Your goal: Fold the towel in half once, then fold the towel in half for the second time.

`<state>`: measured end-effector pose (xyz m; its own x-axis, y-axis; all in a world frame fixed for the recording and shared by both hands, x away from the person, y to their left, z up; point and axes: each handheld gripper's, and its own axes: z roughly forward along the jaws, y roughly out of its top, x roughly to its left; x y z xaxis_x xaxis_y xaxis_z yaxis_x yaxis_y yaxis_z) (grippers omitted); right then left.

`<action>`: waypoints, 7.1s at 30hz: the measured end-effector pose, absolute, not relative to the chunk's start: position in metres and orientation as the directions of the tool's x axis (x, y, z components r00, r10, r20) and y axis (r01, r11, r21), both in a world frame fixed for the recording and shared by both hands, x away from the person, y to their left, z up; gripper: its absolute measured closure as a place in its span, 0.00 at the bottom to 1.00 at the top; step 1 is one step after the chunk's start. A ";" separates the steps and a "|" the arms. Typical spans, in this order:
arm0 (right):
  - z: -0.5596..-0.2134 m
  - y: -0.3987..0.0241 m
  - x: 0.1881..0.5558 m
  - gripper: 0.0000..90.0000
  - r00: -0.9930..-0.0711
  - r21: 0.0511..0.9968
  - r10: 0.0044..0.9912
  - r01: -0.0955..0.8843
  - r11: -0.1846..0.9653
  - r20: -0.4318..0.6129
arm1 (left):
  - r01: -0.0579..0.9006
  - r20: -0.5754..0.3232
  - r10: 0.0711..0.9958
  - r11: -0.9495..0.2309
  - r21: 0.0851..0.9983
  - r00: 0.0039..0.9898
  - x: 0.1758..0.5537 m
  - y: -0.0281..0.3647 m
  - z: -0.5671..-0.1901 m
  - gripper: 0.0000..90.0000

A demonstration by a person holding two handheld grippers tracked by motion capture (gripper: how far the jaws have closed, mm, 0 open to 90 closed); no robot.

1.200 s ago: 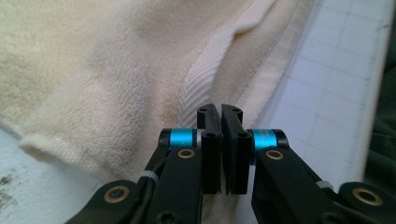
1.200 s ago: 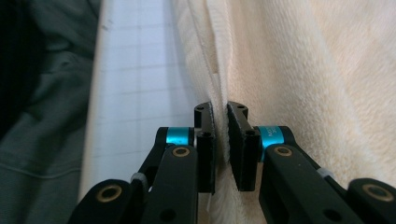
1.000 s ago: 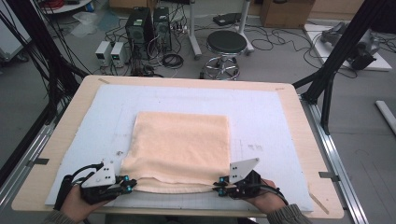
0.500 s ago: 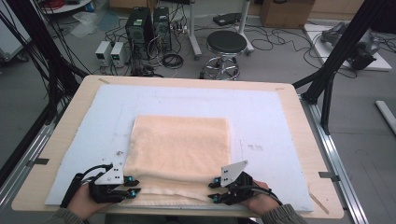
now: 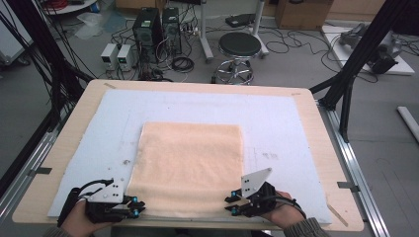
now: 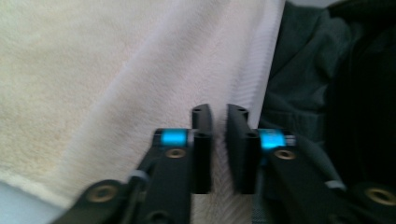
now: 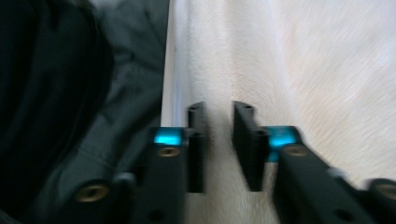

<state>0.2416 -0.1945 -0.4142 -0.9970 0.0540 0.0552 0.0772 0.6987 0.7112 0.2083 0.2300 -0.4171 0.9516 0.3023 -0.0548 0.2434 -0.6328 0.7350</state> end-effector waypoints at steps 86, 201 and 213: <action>-0.438 -0.206 0.273 0.97 -0.964 0.728 0.257 0.224 0.648 0.068 | 0.294 0.005 0.444 -0.602 0.743 0.896 0.234 0.231 -0.435 0.96; -0.400 -0.206 0.455 0.91 -0.776 0.730 0.612 0.508 0.458 0.156 | 0.558 -0.127 0.814 -0.265 0.787 0.566 0.422 0.244 -0.399 0.93; -0.354 -0.218 0.402 0.90 -0.857 0.800 0.496 0.391 0.455 0.137 | 0.416 -0.070 0.741 -0.294 0.861 0.668 0.363 0.259 -0.370 0.93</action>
<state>0.4021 -0.2178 -0.3535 -0.8574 0.4962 0.1370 0.3910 0.4547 0.8002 0.3625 0.2590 -0.3699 0.6680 0.7408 -0.0703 0.4161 -0.2936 0.8606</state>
